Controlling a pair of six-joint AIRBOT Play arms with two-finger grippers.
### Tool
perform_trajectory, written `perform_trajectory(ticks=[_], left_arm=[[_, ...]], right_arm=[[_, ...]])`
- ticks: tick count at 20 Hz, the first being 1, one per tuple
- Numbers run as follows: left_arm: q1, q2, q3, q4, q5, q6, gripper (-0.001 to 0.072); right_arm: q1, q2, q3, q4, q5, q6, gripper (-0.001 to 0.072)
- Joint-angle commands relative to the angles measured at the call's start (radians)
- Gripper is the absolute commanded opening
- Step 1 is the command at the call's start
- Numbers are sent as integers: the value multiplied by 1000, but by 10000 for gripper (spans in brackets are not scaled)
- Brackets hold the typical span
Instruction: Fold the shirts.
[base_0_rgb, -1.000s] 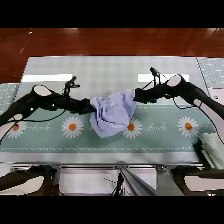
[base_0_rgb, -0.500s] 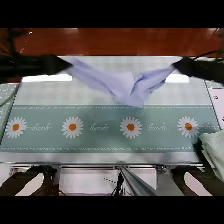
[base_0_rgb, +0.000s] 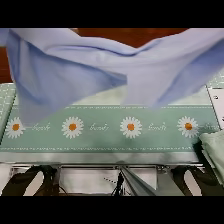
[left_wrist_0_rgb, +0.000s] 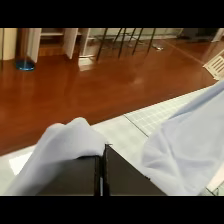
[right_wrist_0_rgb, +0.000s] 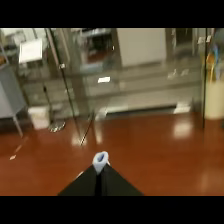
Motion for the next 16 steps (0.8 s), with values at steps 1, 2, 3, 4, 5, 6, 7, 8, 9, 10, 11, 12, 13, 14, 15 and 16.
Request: perform_trajectory(ticks=[1,2,3,4,5,6,7,8,9,10,11,12,13,14,15,16], left_arm=[[4,33,27,51,-158,-106,21],[4,33,27,83,-216,-134,21],[5,35,27,126,-275,-170,21],[5,35,27,171,-330,-209,21],[4,35,27,213,-376,-245,21],[4,35,26,256,-425,-276,21],[4,35,19,286,-462,-299,21],[4,35,-1,309,-490,-316,21],[4,35,-32,317,-510,-332,20],[4,35,-81,315,-522,-338,20],[4,35,-139,313,-522,-340,20],[4,32,-211,313,-518,-340,20],[4,29,-281,313,-500,-338,21],[4,23,-355,312,-464,-333,21],[4,11,-418,304,-414,-309,21],[4,-8,-461,298,-360,-292,20]], right_arm=[[-6,17,145,-154,111,103,32],[-6,17,159,-193,180,127,32],[-6,17,166,-230,274,140,32],[-6,17,166,-260,373,142,32],[-6,11,166,-289,487,142,32],[-6,3,166,-312,587,141,32],[-6,-11,166,-342,690,140,32],[-6,-31,166,-370,776,135,32],[-5,-59,166,-393,855,129,32],[-5,-90,166,-396,901,124,32],[0,-124,162,-389,912,122,32],[14,-161,154,-392,912,121,32],[35,-214,146,-396,917,121,32],[61,-275,138,-396,919,113,31],[91,-340,133,-400,910,99,32],[125,-415,133,-416,873,84,32]])
